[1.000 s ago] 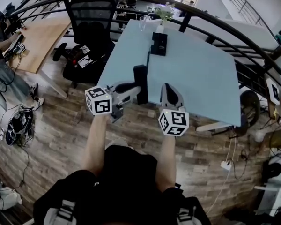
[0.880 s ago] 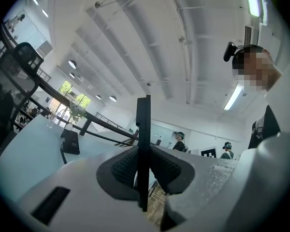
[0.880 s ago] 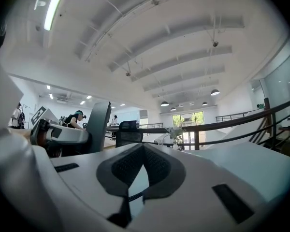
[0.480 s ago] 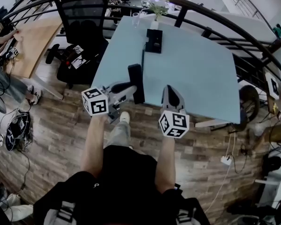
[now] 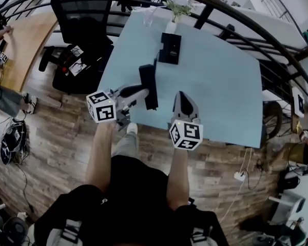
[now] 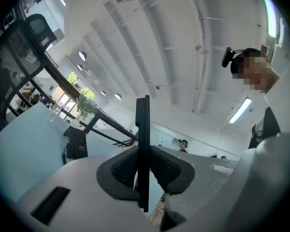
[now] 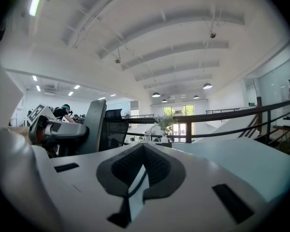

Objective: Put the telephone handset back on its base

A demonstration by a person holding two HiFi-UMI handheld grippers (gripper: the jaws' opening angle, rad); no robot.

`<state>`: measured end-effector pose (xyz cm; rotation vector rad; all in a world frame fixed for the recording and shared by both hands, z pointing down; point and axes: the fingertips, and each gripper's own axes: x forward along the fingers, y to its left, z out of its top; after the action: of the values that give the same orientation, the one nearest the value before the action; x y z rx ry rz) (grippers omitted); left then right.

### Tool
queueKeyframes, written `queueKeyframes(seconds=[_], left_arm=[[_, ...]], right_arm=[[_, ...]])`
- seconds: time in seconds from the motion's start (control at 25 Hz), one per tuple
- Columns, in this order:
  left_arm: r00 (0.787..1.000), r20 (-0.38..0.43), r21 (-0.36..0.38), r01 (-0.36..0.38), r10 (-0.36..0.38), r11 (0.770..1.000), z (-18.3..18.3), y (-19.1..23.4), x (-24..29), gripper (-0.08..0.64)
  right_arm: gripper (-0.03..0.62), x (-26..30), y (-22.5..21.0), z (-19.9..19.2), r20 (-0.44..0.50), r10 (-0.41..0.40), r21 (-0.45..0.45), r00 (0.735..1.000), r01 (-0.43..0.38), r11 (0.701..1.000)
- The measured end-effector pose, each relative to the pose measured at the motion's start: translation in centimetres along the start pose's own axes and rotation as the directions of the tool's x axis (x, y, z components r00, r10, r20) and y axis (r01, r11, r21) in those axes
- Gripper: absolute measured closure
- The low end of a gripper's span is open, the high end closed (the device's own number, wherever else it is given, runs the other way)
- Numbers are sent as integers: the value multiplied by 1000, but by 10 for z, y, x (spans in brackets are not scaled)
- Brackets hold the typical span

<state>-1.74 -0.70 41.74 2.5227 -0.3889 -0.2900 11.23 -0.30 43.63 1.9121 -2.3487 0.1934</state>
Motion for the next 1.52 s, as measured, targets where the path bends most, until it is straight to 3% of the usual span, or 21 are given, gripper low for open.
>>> queueKeyframes(seconds=[0.16,0.4,0.64,0.96,1.12,1.24,1.52], left_arm=[[998,-57,26,-29,31,999,13,50,9,494],[998,-57,-36,-5,3,999,38,109,39,494],[992,-126,-12,13,-15,1000,50,148,60,494],[992,-126,-117,-3,-12,993,37,198,90,494],[991,-133,-121,-34,18,992,36,231,101,494],[990,-136,-164,-46,24,985,23,236,110,494],[985,-175,-173,-18,-13,985,14,261,139,494]], right_arm=[[606,49,-10,6,-15,-26,-27,1000,25,999],[606,109,-27,9,-54,-45,-38,998,43,998],[606,149,-36,9,-78,-65,-53,995,61,997],[606,175,-60,-5,-126,-63,-111,990,50,993],[606,191,-70,-22,-140,-31,-91,990,18,996],[606,189,-80,-33,-165,-11,-83,986,-3,997],[606,214,-91,-38,-152,23,-62,988,-33,998]])
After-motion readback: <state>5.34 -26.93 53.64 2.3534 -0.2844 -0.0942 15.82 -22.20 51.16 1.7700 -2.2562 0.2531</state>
